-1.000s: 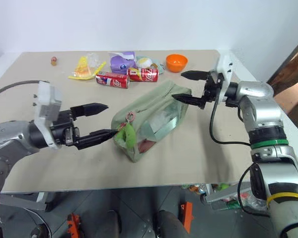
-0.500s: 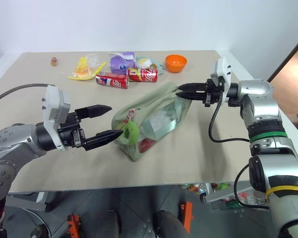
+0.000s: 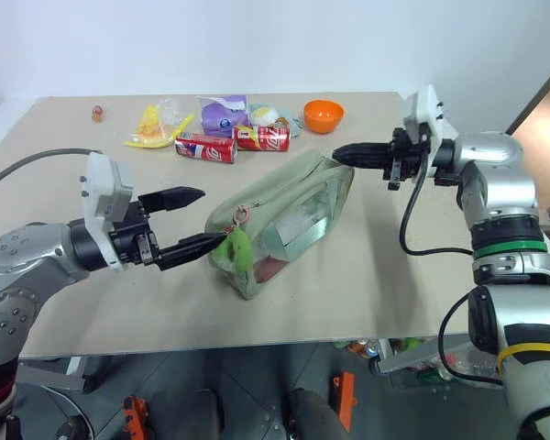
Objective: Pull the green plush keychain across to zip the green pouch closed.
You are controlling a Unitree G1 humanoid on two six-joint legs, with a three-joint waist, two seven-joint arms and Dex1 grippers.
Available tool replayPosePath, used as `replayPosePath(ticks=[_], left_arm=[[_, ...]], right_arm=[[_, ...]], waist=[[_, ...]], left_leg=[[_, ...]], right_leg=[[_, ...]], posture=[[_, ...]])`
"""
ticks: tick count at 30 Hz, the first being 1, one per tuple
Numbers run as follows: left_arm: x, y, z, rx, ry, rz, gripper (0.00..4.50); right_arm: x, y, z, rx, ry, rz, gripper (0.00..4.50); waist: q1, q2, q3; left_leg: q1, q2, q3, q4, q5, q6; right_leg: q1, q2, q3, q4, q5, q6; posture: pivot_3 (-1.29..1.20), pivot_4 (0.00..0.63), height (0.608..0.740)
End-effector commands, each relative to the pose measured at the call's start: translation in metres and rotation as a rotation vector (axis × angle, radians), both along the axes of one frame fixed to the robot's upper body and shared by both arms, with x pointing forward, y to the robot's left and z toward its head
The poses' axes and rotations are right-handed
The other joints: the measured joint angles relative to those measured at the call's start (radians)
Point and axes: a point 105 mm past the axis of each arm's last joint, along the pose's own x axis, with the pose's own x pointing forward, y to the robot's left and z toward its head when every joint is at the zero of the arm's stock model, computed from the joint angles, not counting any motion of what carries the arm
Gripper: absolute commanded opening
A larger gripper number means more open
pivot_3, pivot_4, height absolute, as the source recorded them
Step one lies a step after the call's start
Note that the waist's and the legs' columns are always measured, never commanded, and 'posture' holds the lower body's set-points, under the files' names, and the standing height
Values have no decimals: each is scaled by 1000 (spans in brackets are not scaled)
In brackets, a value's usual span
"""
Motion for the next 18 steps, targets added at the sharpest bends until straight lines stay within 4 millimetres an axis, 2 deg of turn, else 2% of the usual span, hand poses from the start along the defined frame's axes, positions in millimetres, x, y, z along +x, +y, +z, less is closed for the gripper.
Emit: replayPosePath(ticks=[1,7,11,17,18], left_arm=[[-1,0,9,-1,-50,-11,4500],[-3,-4,12,-16,-49,-42,4500],[-6,-6,14,-24,-44,-61,4500],[-4,-5,15,-25,-63,-33,4500],[-4,-4,15,-23,-67,-28,4500]], right_arm=[[-6,-15,11,-39,-72,-21,1429],[3,-14,-9,-103,-80,-26,3660],[9,-9,-17,-119,-76,-17,3660],[15,3,-17,-83,-64,-1,3660],[16,3,-16,-77,-60,4,3144]], waist=[[0,0,0],[-2,0,0],[-2,0,0],[-2,0,0],[-2,0,0]], left_leg=[[0,0,0,0,0,0],[0,0,1,0,0,0],[0,0,1,0,0,0],[0,0,1,0,0,0],[0,0,0,0,0,0]], right_leg=[[0,0,0,0,0,0],[0,0,0,0,0,0],[0,1,1,0,0,0],[0,0,1,0,0,0],[0,0,1,0,0,0]], posture=[[0,150,740],[0,150,740],[0,150,740],[0,150,740],[0,150,740]])
